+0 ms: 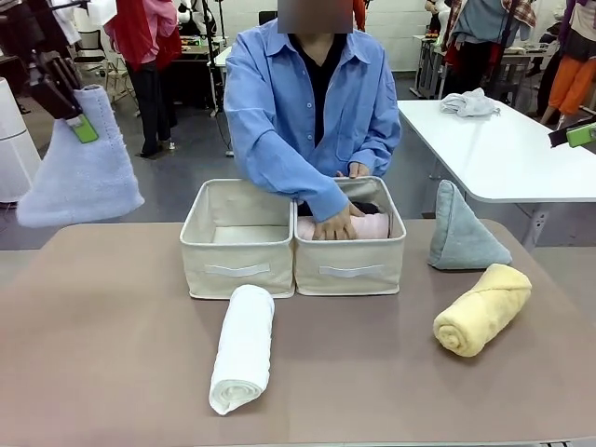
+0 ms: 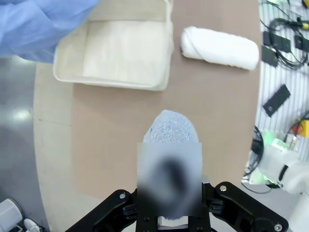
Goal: Sort the towels based on their folding style.
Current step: Pick up one triangle-folded towel and place it in the left Fabric basket.
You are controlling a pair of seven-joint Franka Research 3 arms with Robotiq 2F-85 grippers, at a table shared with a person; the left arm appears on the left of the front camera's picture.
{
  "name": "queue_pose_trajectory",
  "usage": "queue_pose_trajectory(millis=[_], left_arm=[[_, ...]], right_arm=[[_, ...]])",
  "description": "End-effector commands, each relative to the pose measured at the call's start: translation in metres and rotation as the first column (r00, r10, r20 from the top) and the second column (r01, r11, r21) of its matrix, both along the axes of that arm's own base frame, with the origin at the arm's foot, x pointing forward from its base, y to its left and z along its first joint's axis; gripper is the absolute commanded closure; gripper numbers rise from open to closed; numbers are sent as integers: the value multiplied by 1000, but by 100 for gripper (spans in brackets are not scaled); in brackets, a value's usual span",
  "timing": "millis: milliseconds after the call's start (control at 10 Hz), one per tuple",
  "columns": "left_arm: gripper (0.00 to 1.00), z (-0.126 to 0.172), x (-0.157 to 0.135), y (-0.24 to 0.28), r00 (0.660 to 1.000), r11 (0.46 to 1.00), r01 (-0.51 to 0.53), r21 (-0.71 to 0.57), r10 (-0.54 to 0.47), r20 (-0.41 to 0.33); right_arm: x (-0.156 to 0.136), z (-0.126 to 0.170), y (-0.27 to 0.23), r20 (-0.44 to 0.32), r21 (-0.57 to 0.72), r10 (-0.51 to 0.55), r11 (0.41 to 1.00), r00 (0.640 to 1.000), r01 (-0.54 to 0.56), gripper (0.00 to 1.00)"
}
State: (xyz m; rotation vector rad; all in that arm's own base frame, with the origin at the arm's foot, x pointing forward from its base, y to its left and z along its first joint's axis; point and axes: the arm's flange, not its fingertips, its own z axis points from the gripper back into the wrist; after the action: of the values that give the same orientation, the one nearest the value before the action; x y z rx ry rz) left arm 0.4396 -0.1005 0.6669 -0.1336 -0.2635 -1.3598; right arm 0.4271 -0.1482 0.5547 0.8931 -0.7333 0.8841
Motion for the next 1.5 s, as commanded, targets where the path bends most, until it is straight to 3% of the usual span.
queue_pose_trajectory(millis=[0,100,400,500,600,800,900,1400], left_arm=[[81,3,14,-18,993,997,2,-81,8,117],[81,-2,22,-37,990,996,-4,-92,16,138],[81,-23,52,-96,994,998,30,-61,-23,107],[81,-19,42,-90,997,1000,24,14,-25,67],[81,-1,7,-47,1000,996,4,90,-5,13],[81,7,-88,35,1000,994,21,103,-23,14],[81,2,-98,36,1000,990,23,136,-24,6],[81,-1,-88,36,999,993,-31,116,28,22]], right_arm=[[0,1,0,1,13,2,1000,1000,-2,0],[0,1,0,1,13,2,1000,1000,-2,0],[0,1,0,1,13,2,1000,1000,-2,0],[0,1,0,1,13,2,1000,1000,-2,0],[0,1,0,1,13,2,1000,1000,-2,0],[0,1,0,1,13,2,1000,1000,-2,0],[0,1,0,1,13,2,1000,1000,-2,0],[0,1,0,1,13,2,1000,1000,-2,0]])
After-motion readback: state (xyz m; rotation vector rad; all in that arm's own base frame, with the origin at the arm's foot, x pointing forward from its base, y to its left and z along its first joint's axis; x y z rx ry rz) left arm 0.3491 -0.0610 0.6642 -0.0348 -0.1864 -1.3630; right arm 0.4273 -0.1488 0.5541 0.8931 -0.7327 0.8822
